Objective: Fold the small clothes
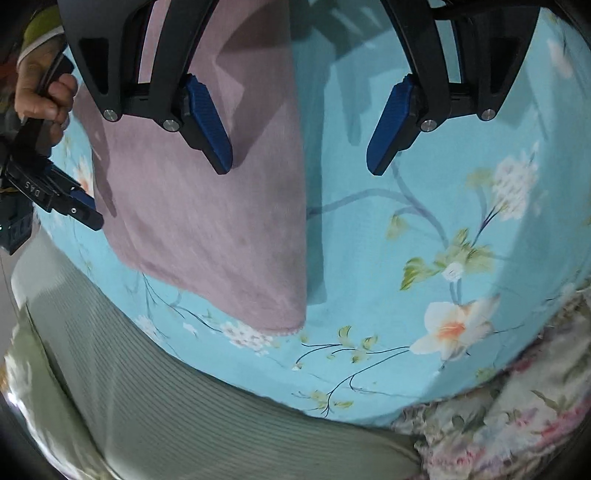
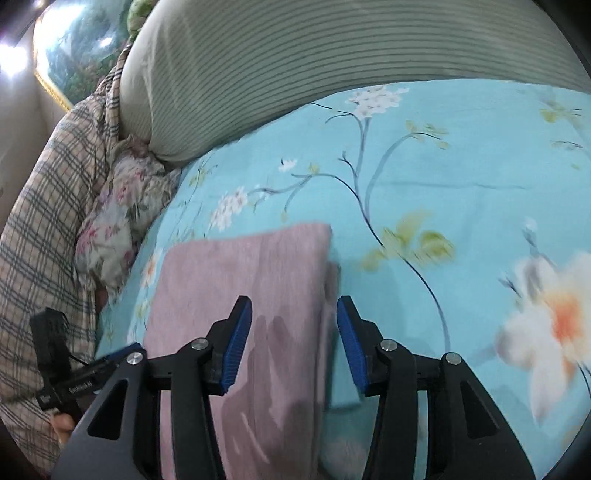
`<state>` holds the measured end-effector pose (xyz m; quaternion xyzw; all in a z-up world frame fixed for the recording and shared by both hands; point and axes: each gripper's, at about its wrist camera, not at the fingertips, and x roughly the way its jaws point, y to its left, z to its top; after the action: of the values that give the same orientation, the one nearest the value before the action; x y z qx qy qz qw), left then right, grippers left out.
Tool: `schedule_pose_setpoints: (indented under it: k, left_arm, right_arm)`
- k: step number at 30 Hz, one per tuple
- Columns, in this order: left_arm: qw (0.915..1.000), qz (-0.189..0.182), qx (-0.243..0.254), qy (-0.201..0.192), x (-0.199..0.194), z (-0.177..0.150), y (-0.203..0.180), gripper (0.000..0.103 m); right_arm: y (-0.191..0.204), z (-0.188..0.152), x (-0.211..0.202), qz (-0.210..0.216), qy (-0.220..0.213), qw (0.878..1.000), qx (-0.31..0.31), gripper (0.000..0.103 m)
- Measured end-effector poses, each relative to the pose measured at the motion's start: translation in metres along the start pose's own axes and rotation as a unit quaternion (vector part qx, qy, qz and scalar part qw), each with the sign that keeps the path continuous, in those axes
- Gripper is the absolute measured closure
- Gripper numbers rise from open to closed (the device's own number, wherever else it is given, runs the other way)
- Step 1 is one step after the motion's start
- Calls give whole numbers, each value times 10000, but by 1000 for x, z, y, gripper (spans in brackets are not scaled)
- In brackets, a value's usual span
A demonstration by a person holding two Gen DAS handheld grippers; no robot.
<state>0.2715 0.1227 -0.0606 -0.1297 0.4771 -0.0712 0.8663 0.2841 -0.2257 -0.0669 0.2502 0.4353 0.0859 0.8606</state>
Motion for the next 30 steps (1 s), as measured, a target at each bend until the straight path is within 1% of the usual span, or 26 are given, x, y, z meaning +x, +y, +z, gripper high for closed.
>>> schedule_pose_setpoints:
  k: [1, 2, 3, 4, 5, 6, 7, 8, 9, 10, 12, 14, 15, 16, 17, 18, 20, 22, 24, 25, 26, 27, 28, 29, 30]
  left_arm:
    - [10000, -78, -44, 16, 5, 6, 1, 27]
    - [9997, -203, -89, 44, 11, 13, 1, 27]
    - [9996, -261, -108, 81, 17, 19, 1, 27]
    - [9995, -270, -139, 131, 24, 24, 1, 27]
    - [9994, -253, -156, 174, 29, 29, 0, 28]
    - [9994, -262, -126, 207, 35, 33, -1, 36]
    - [9993, -294, -80, 206, 37, 36, -3, 40]
    - [9994, -309, -27, 181, 37, 37, -6, 40]
    - [9996, -249, 48, 101, 37, 37, -10, 39]
    - [9997, -193, 100, 61, 37, 37, -12, 39]
    - [9998, -38, 195, 69, 43, 36, -18, 39]
    - [9996, 65, 248, 70, 49, 34, -21, 39]
    - [9996, 87, 275, 42, 50, 34, -22, 39]
    - [9995, 109, 296, 25, 50, 34, -23, 39]
    - [9994, 132, 313, 20, 49, 34, -23, 39]
    - [9994, 140, 313, 12, 47, 34, -23, 39]
    - [9994, 162, 315, -56, 37, 33, -23, 41]
    - [9989, 216, 370, -204, 22, 30, -25, 44]
    - [9988, 162, 375, -284, 9, 23, -27, 44]
    - [9988, 118, 380, -278, 6, 19, -27, 44]
    - [9989, 96, 385, -266, 3, 15, -27, 44]
    - [9987, 115, 446, -236, 2, 9, -29, 44]
    - [9983, 179, 514, -209, 4, 6, -31, 44]
    - [9977, 290, 580, -179, 8, 3, -33, 44]
    - [9973, 380, 623, -114, 13, 0, -33, 44]
  right_arm:
    - [1, 6, 9, 62, 28, 10000, -9, 54]
    - [2, 8, 15, 109, 66, 9999, -60, 59]
    - [3, 11, 19, 123, 121, 9998, -137, 84]
    - [8, 11, 21, 103, 102, 9997, -217, 95]
    - [11, 12, 14, 204, -78, 9994, -282, 95]
    - [15, 12, 1, 372, -356, 9980, -370, 96]
    - [16, 9, -10, 455, -570, 9963, -446, 96]
    - [16, 7, -17, 413, -685, 9956, -489, 96]
    - [16, 4, -19, 318, -735, 9955, -512, 96]
    - [13, 1, -15, 111, -666, 9963, -530, 96]
    - [3, -4, 4, -260, -375, 9977, -496, 96]
    - [-10, -9, 21, -367, -146, 9987, -319, 95]
    - [-16, -11, 23, -353, -134, 9991, -191, 92]
    - [-18, -9, 21, -350, -154, 9992, -137, 85]
    - [-18, -8, 16, -449, -173, 9988, -106, 79]
    - [-17, -6, 13, -541, -190, 9983, -108, 70]
    - [-11, -4, -6, -698, -392, 9967, -163, 69]
    - [1, -3, -27, -645, -617, 9956, -276, 69]
    - [19, -6, -42, -269, -716, 9962, -428, 69]
    - [25, -6, -41, -127, -670, 9964, -498, 69]
    - [33, -9, -35, 91, -504, 9971, -564, 69]
    - [36, -13, -27, 169, -331, 9976, -584, 69]
    - [37, -16, -16, 75, -143, 9979, -628, 69]
    - [35, -21, -1, -277, 47, 9973, -674, 69]
    - [29, -24, 11, -552, 177, 9962, -652, 73]
